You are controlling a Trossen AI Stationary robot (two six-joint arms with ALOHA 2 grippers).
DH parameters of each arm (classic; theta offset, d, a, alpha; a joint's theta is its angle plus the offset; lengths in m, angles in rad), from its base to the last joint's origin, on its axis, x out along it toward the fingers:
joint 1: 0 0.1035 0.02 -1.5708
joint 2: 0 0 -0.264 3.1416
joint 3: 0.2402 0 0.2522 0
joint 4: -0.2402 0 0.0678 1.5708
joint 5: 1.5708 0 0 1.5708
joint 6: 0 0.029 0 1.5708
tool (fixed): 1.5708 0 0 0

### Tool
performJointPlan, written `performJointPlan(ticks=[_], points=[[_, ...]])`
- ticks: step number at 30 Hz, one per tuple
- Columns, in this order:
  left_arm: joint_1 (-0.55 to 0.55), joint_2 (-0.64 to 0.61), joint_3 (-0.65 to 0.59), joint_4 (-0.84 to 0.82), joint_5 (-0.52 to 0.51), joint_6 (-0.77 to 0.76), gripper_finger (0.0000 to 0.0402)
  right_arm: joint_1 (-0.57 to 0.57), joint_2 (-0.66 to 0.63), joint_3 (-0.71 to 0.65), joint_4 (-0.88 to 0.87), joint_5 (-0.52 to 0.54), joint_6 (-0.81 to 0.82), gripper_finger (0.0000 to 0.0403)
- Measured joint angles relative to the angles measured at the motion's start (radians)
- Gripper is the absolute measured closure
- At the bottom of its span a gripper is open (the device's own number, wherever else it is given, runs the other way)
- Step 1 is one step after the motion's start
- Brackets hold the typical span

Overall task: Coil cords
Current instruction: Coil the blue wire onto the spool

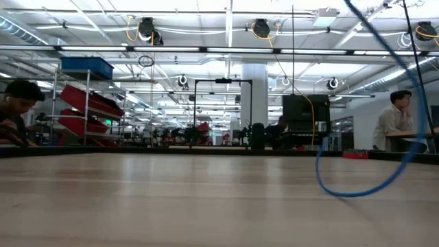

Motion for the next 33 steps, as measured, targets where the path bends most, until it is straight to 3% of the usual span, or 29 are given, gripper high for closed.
performJointPlan(ticks=[12,23,33], points=[[-0.036,-0.079,0.0,-0.003,-0.05,0.002,0.04,-0.04,0.0,0.0,-0.079,-0.031,0.024,0.0403],[-0.028,-0.099,0.001,0.074,0.088,0.008,0.04,-0.093,0.014,0.0,-0.11,-0.079,-0.008,0.0403],[-0.037,-0.099,0.086,0.076,0.151,0.037,0.04,-0.102,0.031,0.0,-0.116,-0.076,-0.056,0.0403]])
